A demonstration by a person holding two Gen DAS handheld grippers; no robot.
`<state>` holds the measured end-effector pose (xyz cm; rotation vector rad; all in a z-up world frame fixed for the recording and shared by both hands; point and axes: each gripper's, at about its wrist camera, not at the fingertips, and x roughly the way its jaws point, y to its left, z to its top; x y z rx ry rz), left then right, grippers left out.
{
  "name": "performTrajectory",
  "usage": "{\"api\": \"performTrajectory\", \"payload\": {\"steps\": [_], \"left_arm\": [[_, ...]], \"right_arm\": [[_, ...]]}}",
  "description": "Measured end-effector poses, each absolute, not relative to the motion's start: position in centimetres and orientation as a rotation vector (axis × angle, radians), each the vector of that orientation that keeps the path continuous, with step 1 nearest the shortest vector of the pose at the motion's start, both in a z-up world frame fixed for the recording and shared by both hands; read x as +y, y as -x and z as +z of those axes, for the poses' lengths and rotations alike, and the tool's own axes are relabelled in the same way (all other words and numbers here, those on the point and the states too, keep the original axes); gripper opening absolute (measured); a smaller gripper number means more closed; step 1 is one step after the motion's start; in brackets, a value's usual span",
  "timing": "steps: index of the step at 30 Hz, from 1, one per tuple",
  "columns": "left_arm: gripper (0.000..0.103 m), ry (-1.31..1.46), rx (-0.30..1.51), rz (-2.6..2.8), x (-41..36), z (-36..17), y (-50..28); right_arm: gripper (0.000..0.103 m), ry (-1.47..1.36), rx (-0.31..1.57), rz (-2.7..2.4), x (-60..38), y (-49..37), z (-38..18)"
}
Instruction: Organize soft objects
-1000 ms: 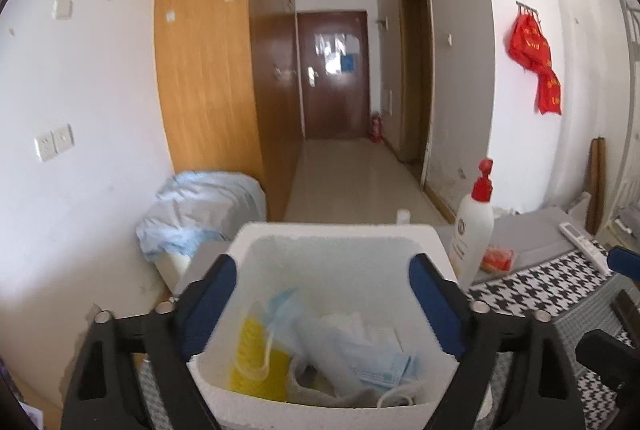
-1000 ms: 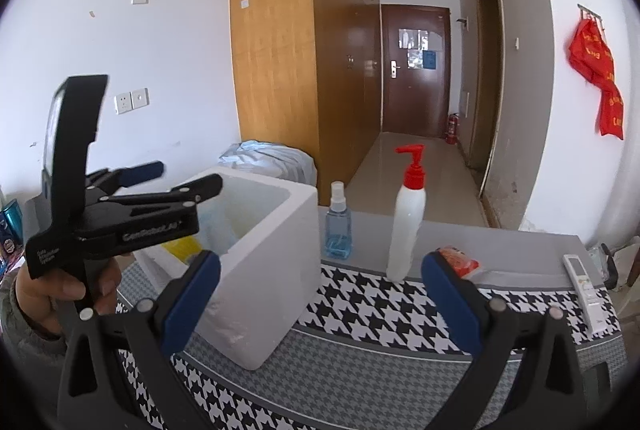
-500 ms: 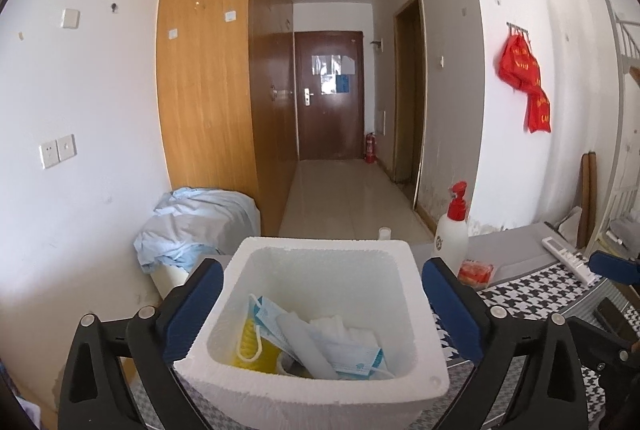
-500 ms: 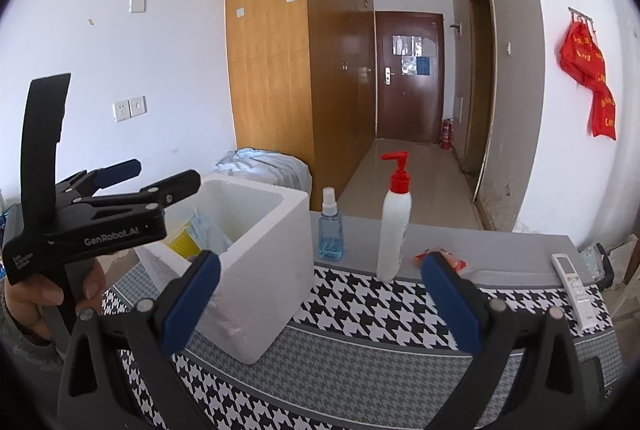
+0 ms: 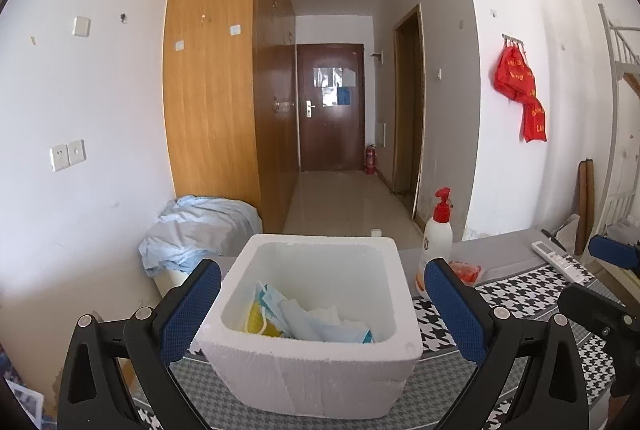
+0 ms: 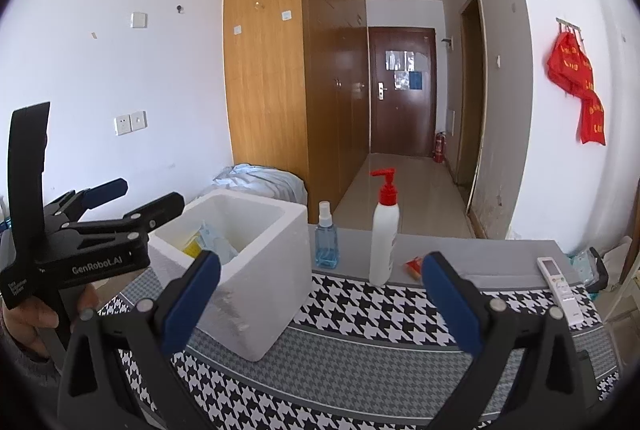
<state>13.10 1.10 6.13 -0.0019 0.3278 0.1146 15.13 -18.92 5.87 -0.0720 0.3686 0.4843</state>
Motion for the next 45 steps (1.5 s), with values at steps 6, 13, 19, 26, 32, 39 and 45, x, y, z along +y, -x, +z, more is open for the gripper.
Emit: {"api": "performTrajectory", "payload": {"steps": [6,13,19,26,32,39,45], "left_arm": [[0.102,-0.009,0.308,0.117,0.6,6.5,-11.4],[0.102,-0.018,0.294,0.11,-0.1,6.5,-9.6],[0.102,-0.017,0.273,0.116,-0.8,6.7,-7.8],[0.102,-0.014,0.257,0.11,-1.1,6.7,-5.8],[0.102,-0.005,0.252,0.109,-1.1,6.2,-4.3],[0.102,0.006,0.227,0.128,-1.2,5.1,-2.1],[0.102,0.015,0.213,0.14,-1.4,4.2,-0.8]], "right_arm": [[0.102,0.071,0.347,0.489,-19.3,-13.9,6.4],[0.102,0.063,0.33,0.492,-20.0,-12.5,6.7],[0.102,0.064,0.312,0.495,-20.4,-10.9,7.0],[0.102,0.065,0.289,0.499,-20.5,-9.3,7.0],[0.102,0.07,0.258,0.495,-20.6,-7.6,6.3],[0.102,0.056,0.246,0.493,-21.0,-6.2,5.0],[0.102,0.065,0.24,0.491,-21.1,-5.5,4.4]]}}
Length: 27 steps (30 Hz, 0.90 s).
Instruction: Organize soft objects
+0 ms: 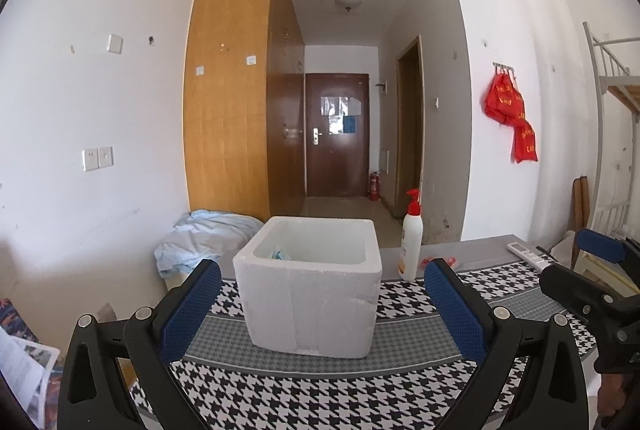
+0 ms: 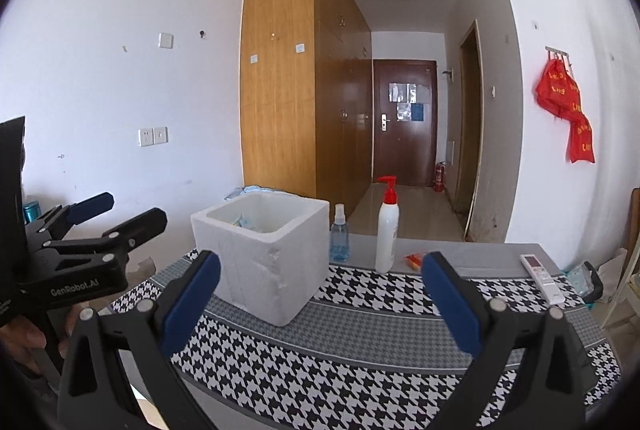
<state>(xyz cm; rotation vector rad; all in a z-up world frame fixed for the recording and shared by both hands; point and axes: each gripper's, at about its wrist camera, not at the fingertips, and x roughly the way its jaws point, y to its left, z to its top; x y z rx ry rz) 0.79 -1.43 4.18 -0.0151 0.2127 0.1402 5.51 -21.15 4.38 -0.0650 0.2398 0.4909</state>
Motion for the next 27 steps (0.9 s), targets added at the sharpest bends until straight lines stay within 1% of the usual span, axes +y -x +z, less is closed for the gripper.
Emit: {"api": "performTrajectory", "payload": {"steps": [12,20,27], "left_arm": [[0.102,0.008,0.2,0.122,-1.8,1.8,0.3],[0.102,-0.006,0.191,0.138,-1.6,0.7,0.7],[0.102,-0.015,0.193,0.129,-1.8,-0.1,0.8]], "right_arm": [[0.102,0.063,0.25,0.493,-21.2,-5.2,2.0],[0.102,0.061,0.217,0.452,-21.3,-4.4,1.0],[0.102,0.05,0.237,0.441,-21.3,-4.6,0.0]]}}
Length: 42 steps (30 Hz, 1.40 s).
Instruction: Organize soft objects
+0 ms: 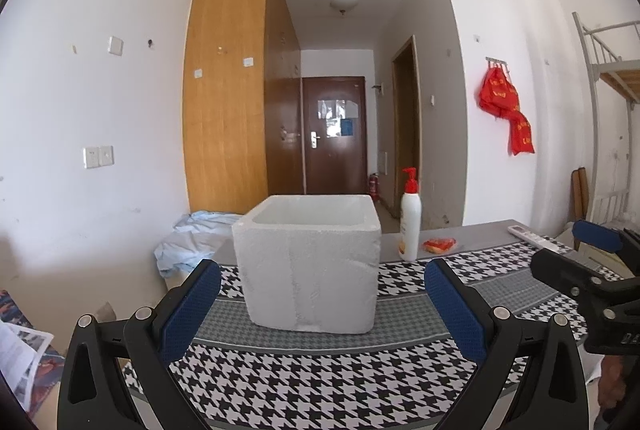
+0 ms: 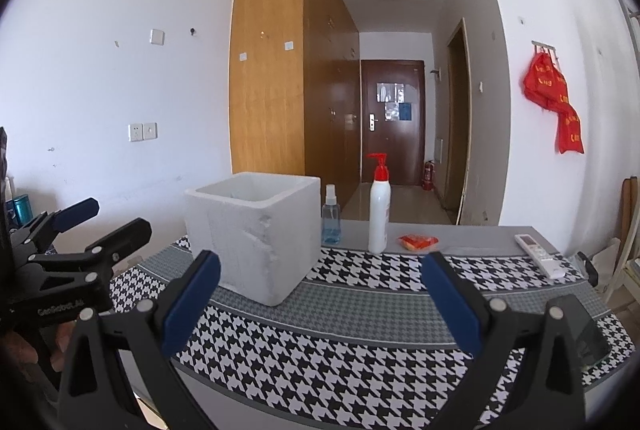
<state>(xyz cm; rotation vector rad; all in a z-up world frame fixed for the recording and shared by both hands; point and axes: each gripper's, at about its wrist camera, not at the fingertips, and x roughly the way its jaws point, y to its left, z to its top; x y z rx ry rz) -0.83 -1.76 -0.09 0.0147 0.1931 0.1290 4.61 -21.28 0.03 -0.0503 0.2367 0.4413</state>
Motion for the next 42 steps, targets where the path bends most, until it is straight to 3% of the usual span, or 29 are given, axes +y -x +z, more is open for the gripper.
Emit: {"api": "performTrajectory", "payload": {"steps": [42], "left_arm": [[0.102,-0.011,0.229,0.118,-1.6,-2.0,1.1]], "right_arm": [[0.102,0.053,0.278,0.424,-21.2,-4.7,-1.3]]}}
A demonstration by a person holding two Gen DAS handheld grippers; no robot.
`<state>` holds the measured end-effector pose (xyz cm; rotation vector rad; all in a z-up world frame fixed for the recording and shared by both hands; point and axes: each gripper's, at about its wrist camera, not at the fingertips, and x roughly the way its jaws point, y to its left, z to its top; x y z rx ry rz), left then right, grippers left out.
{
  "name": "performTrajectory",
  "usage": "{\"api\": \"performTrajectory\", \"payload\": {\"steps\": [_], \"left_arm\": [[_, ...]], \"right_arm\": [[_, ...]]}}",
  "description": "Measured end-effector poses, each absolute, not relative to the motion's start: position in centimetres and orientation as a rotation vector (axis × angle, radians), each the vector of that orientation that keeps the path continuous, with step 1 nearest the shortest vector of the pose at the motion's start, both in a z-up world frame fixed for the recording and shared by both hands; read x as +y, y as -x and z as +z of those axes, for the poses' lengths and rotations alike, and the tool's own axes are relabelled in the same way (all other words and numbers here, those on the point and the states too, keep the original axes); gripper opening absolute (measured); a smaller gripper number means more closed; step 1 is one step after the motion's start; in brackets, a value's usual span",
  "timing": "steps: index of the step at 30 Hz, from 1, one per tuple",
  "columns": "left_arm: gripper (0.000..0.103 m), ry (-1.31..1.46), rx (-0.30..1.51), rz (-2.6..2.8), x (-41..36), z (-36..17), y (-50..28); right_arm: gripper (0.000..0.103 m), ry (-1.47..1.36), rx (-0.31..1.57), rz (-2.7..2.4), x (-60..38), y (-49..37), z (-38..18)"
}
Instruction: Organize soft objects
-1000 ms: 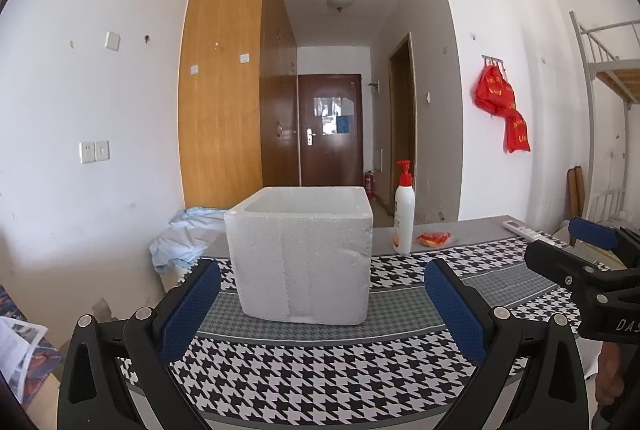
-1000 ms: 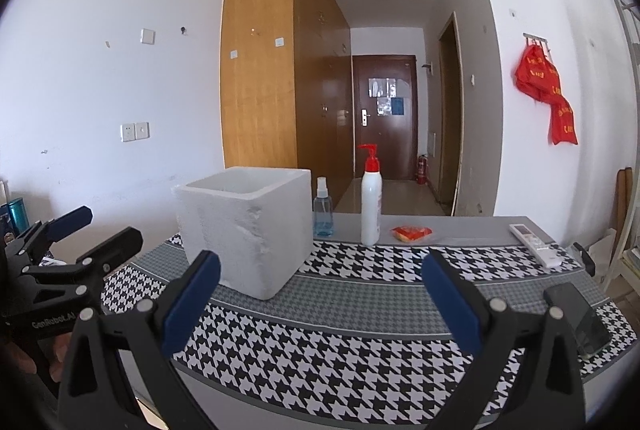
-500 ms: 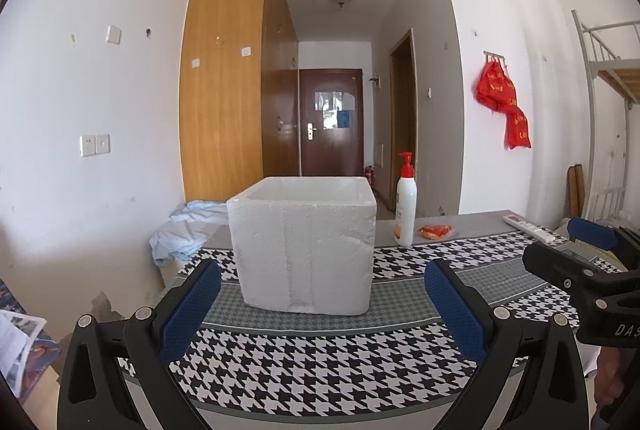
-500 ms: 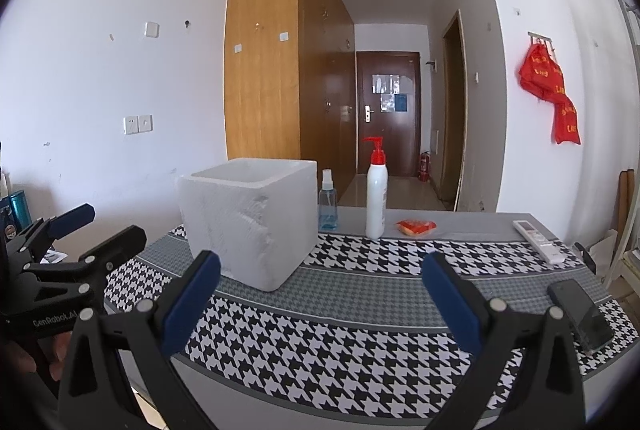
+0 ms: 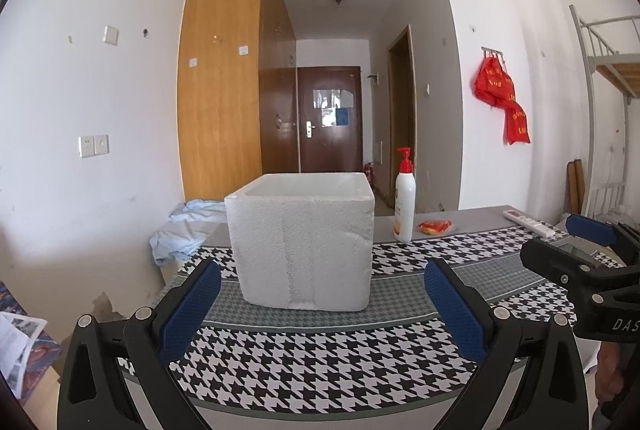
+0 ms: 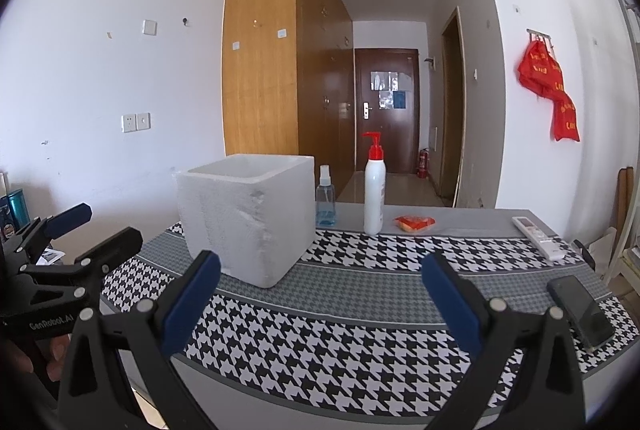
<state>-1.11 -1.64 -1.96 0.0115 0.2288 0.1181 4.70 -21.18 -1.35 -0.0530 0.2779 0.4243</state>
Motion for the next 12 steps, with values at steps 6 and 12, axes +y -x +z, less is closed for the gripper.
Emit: {"api": "performTrajectory", "payload": {"steps": [6,12], "left_arm": [[0.102,-0.007,0.234,0.117,-1.5,-1.99,1.08],[0.102,-0.006,0.24,0.114,-1.4,-2.04,1.01]], "right_arm": [[0.102,0.057,0.273,0.424,-21.23,-4.66,-1.31],[0.102,0.058,0.276,0.424,-21.21,-4.69,-1.36]]}}
